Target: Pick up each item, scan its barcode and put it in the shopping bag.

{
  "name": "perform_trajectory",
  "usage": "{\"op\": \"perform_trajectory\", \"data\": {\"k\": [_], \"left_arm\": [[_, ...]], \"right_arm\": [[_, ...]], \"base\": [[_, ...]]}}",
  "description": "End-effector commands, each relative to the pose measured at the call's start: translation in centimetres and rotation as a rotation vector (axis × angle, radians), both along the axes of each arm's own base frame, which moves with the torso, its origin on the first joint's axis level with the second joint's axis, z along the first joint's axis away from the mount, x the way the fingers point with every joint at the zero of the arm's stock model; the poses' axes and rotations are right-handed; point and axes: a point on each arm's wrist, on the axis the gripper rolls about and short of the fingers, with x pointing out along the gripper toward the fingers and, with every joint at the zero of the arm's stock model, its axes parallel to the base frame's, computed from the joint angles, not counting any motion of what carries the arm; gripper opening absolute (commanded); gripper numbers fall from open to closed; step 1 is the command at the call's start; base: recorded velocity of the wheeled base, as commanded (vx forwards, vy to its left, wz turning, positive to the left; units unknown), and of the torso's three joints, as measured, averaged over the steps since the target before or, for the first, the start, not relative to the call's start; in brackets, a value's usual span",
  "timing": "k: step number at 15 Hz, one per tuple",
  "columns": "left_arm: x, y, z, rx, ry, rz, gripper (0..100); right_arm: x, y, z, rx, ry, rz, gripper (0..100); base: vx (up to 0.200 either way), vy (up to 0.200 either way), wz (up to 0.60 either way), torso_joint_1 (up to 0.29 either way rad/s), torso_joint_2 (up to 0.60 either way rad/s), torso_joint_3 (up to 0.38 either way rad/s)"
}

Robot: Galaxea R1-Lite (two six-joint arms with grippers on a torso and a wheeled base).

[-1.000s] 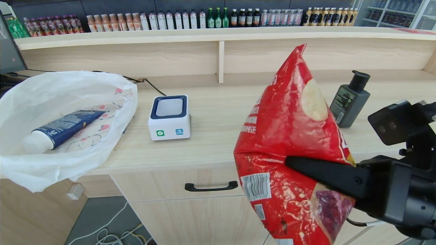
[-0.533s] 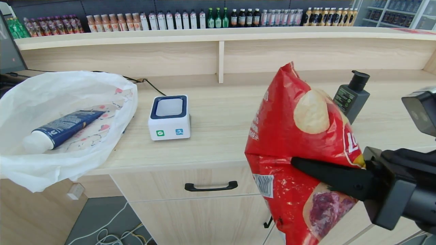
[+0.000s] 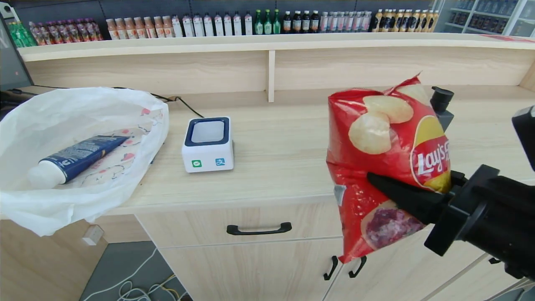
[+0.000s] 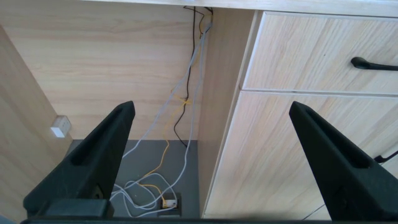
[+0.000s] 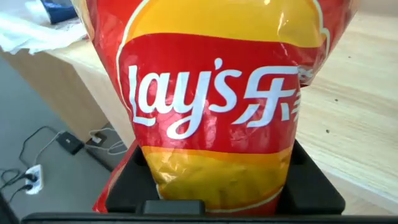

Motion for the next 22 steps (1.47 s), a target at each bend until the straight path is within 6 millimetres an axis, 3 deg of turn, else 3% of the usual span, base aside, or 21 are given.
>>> {"op": "perform_trajectory", "data": {"k": [1,4,6,14,22], "left_arm": [[0.0,0.0,0.0,-0.003,-0.001,0.002,100],[0.0,0.0,0.0,-0.005,-0.001,0.002,100],[0.0,0.0,0.0,-0.005,-0.001,0.002,100],[0.0,0.0,0.0,-0.003,-0.001,0.000,100],[0.0,0.0,0.0,-0.005,-0.001,0.002,100]], "right_arm": [[0.4,0.3,-0.4,-0.001,-0.002,-0.021,0],[4.7,1.7,-0.9,0.122,-0.182,-0.129,0],[6.2,2.8,-1.9,0.125,-0.231,-0.144,0],[5.8,2.2,-2.2,0.093,-0.291,-0.168,0],[3.9,0.6,-1.9,0.111,-0.314,-0.138,0]], "base": [[0.000,0.000,0.00,0.000,0.00,0.000],[0.000,0.000,0.00,0.000,0.00,0.000],[0.000,0.000,0.00,0.000,0.00,0.000],[0.000,0.000,0.00,0.000,0.00,0.000],[0.000,0.200,0.00,0.002,0.01,0.001]]}}
